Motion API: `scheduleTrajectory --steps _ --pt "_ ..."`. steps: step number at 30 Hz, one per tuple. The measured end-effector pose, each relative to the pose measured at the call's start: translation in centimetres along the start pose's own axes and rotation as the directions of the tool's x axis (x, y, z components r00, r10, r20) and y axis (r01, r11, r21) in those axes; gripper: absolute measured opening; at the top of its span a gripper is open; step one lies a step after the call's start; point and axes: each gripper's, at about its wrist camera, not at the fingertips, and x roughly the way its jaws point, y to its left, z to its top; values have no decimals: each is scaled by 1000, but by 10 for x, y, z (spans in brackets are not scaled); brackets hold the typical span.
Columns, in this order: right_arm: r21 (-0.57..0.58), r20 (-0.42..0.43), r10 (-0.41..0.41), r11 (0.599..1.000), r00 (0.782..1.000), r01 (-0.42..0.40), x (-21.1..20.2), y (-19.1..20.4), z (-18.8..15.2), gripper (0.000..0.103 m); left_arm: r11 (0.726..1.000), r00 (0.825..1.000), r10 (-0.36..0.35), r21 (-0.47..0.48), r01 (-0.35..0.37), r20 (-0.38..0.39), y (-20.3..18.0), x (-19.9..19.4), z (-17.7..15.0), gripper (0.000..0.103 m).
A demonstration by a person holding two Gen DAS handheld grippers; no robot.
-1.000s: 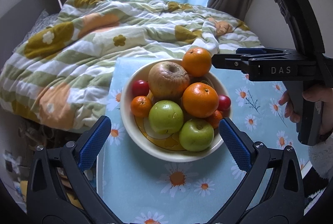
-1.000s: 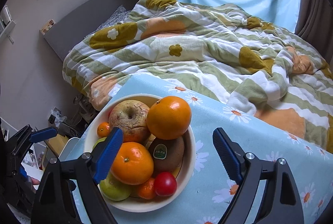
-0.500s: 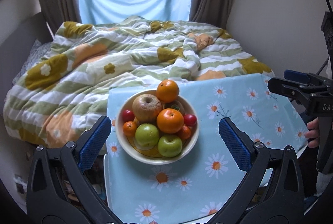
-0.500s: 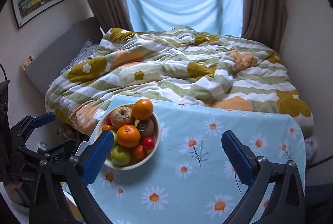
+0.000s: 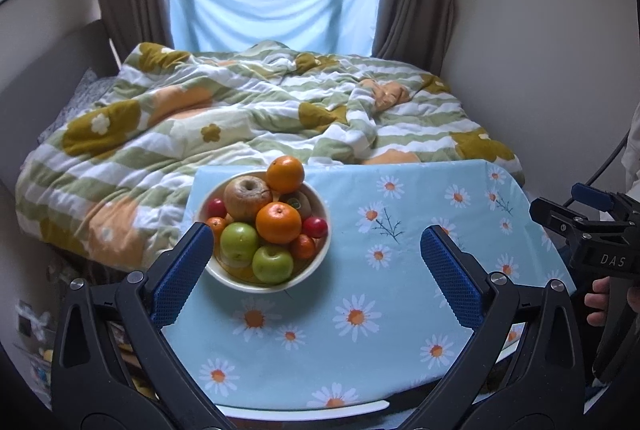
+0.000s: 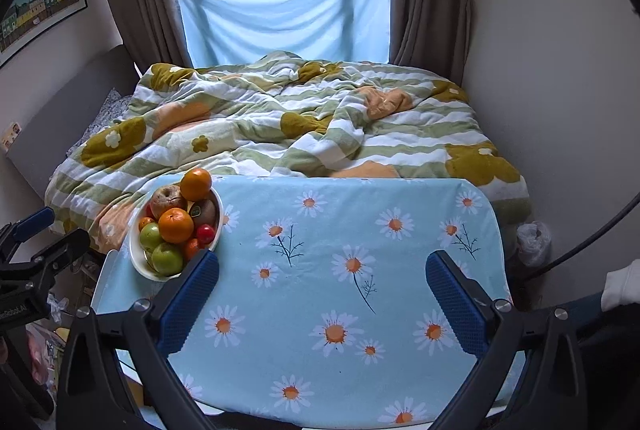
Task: Organize fruits
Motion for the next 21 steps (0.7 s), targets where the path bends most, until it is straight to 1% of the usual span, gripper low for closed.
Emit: scheduleTrajectory --steps 2,8,15,21 --pt "-5 8 -15 1000 1000 15 -2 -4 -2 103 1000 1000 8 -3 -8 10 -3 -2 -1 103" --pt "1 26 -6 1000 1000 5 -6 -10 -2 103 999 999 32 8 -32 36 -12 -7 -1 103" --pt "1 30 -6 1000 1000 6 -5 -11 -2 103 999 998 50 11 -51 48 -12 -7 2 103" --pt "1 32 -16 1000 999 16 -4 -12 1 103 999 997 52 3 -52 48 -10 -5 2 103"
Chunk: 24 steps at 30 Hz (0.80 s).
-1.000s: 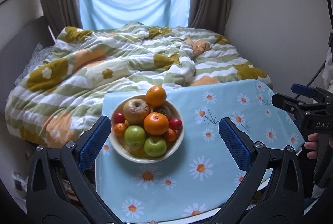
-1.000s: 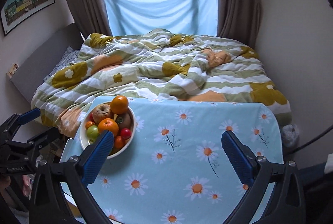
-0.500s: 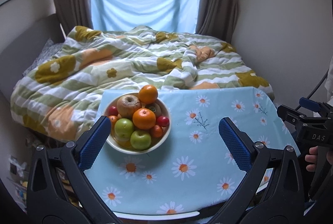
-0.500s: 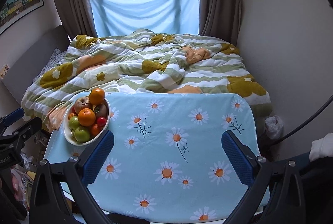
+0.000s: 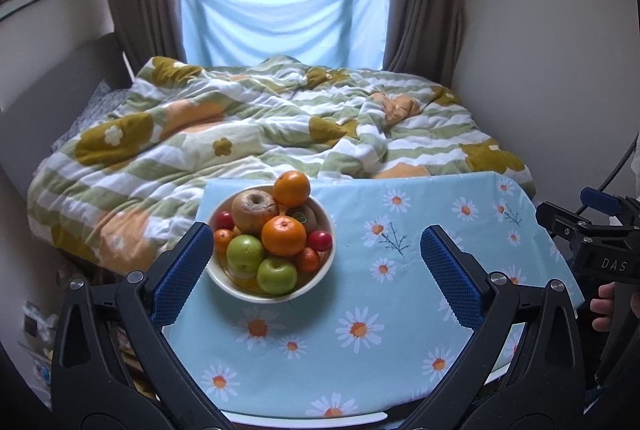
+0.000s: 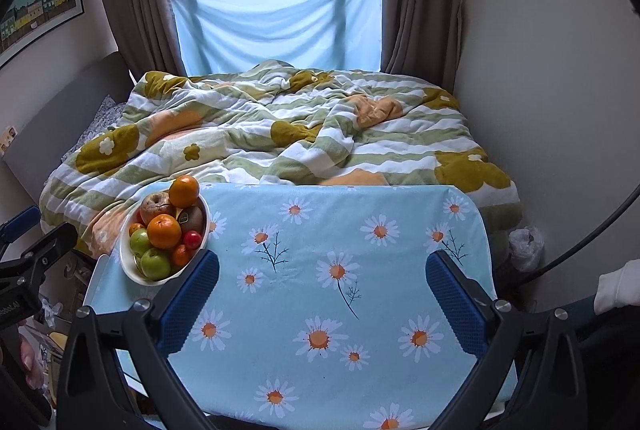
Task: Organize fruits
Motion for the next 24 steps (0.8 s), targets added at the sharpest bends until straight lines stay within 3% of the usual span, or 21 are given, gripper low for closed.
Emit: scheduleTrajectory --steps 24 --pt "3 5 -17 1000 1000 17 2 0 3 103 1000 1000 4 6 -5 5 -1 1 0 103"
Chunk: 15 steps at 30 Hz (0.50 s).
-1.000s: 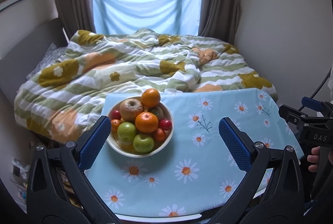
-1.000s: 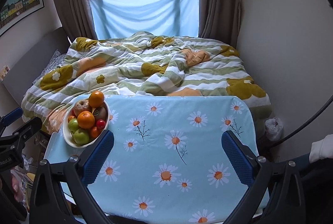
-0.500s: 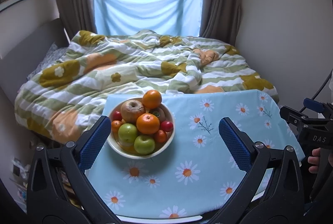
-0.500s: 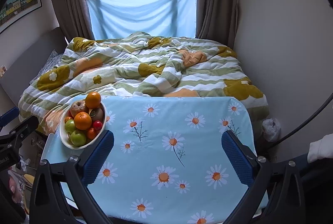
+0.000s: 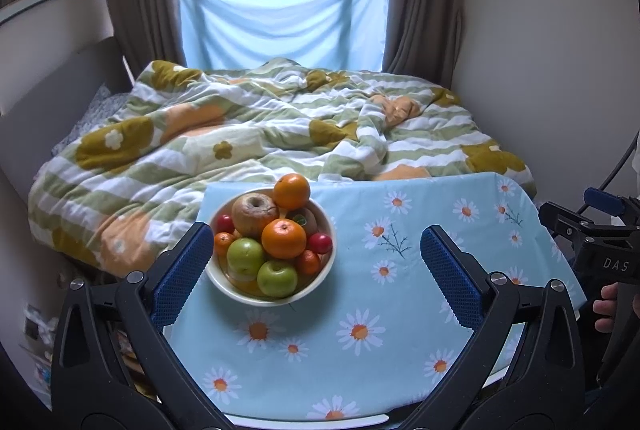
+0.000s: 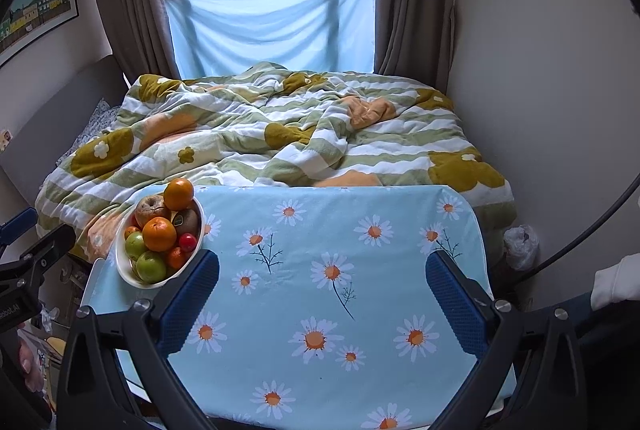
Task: Organize fruits
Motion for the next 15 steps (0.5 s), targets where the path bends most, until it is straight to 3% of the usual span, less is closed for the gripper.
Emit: scheduleTrajectory --steps 15 --pt "0 1 1 1000 1000 -1 0 -2 0 103 1000 1000 0 -1 0 2 0 0 -1 103"
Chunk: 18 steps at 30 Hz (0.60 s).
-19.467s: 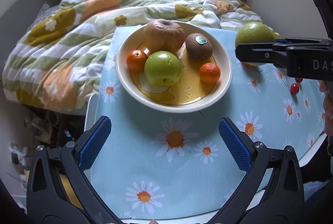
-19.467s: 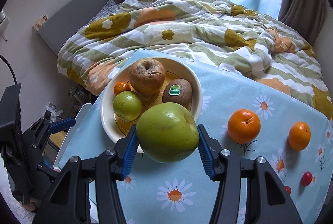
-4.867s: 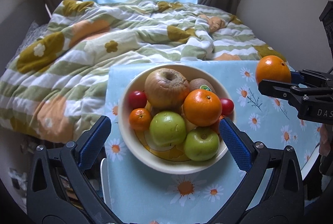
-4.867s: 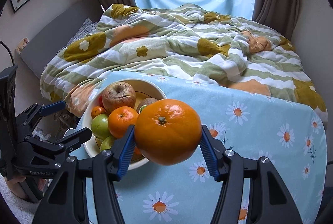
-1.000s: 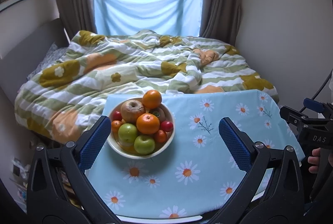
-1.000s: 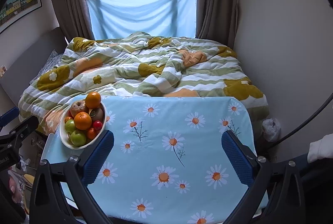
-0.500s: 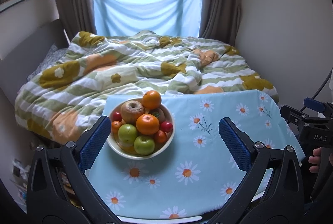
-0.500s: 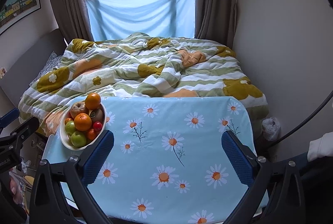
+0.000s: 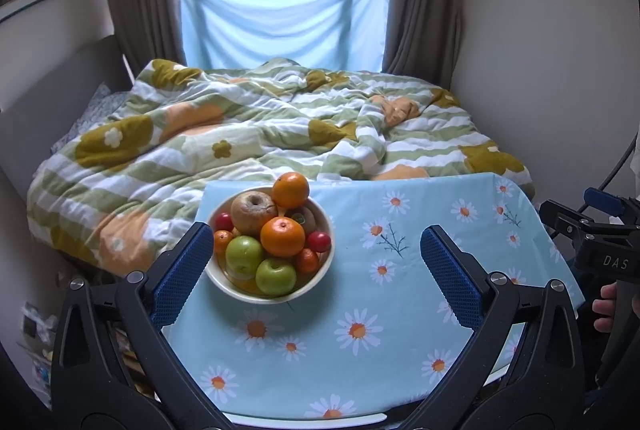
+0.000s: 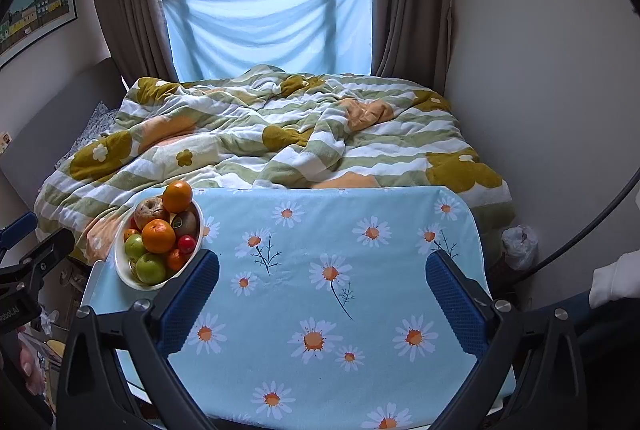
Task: Organize fruits
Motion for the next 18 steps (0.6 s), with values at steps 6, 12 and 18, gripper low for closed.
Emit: scheduleTrajectory --steps 6,12,18 --pt "1 1 -1 1000 1000 1 0 0 0 103 1000 1000 -2 3 2 -1 0 0 0 103" --pt "1 2 -2 1000 1000 2 0 -2 0 103 1000 1000 8 -3 -8 6 -6 -2 1 103" --pt "1 0 -2 1000 1000 2 0 -3 -1 103 999 999 48 13 -48 18 -11 -2 0 103"
